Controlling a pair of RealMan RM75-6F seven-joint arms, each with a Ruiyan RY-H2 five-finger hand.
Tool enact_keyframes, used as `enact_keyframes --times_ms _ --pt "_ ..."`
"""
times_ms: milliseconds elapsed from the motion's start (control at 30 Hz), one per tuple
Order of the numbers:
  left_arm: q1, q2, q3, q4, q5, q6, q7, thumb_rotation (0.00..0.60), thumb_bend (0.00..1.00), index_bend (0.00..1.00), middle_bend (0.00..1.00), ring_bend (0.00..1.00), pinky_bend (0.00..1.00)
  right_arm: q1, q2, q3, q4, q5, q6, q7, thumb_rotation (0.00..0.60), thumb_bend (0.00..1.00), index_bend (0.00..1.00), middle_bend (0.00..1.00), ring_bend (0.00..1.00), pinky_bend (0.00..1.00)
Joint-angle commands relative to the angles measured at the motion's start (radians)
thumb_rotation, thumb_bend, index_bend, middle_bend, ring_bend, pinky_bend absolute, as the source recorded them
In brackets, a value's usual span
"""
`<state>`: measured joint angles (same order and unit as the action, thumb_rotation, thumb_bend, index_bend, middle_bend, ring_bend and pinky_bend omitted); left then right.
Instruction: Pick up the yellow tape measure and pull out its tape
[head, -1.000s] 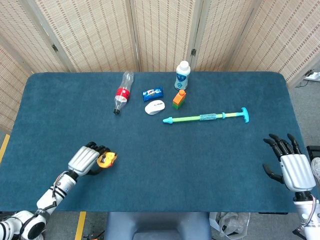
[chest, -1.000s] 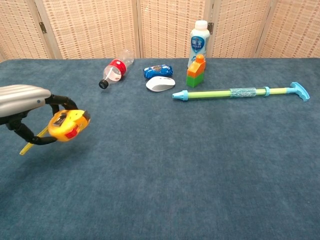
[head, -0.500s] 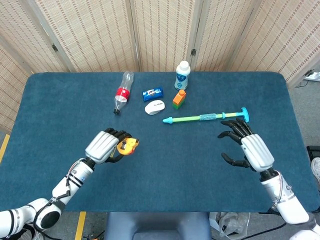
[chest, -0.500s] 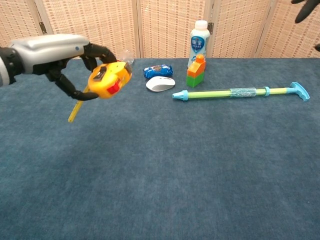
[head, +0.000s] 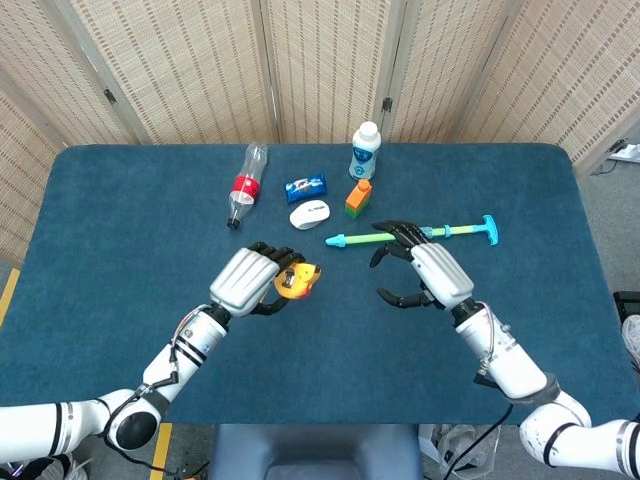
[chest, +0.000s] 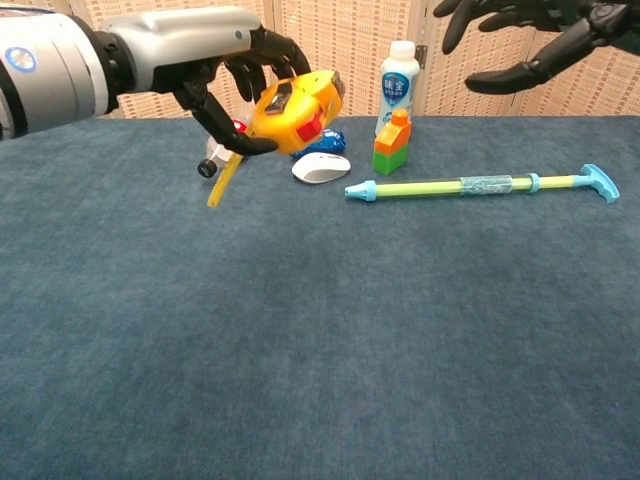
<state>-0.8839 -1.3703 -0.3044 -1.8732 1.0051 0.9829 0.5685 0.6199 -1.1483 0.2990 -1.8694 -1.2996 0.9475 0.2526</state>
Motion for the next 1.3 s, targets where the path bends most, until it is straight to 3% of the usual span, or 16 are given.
enact_keyframes --times_ms 33,367,667,1300 --pt "-0.016 -0.007 0.008 -0.008 -0.023 0.010 0.018 0.600 0.38 0.56 0.60 0.54 0.31 0.054 -0.023 0.021 0.007 0.070 -0.059 -0.046 0.600 0.33 0.41 0.12 0.05 0.02" --pt "-0.036 -0.026 0.042 -0.011 -0.081 0.027 0.020 0.600 0.38 0.55 0.60 0.54 0.31 0.191 -0.040 0.050 0.014 0.251 -0.181 -0.146 0.600 0.33 0.41 0.12 0.04 0.02" --pt "-0.035 -0.018 0.055 -0.017 -0.101 0.034 -0.025 0.600 0.38 0.55 0.60 0.54 0.30 0.284 -0.077 0.039 0.044 0.373 -0.209 -0.236 0.600 0.33 0.41 0.12 0.04 0.02" --pt "-0.036 0.001 0.071 -0.024 -0.090 0.031 -0.101 0.600 0.38 0.55 0.60 0.54 0.30 0.346 -0.135 0.014 0.081 0.449 -0.197 -0.268 0.600 0.33 0.44 0.12 0.04 0.02"
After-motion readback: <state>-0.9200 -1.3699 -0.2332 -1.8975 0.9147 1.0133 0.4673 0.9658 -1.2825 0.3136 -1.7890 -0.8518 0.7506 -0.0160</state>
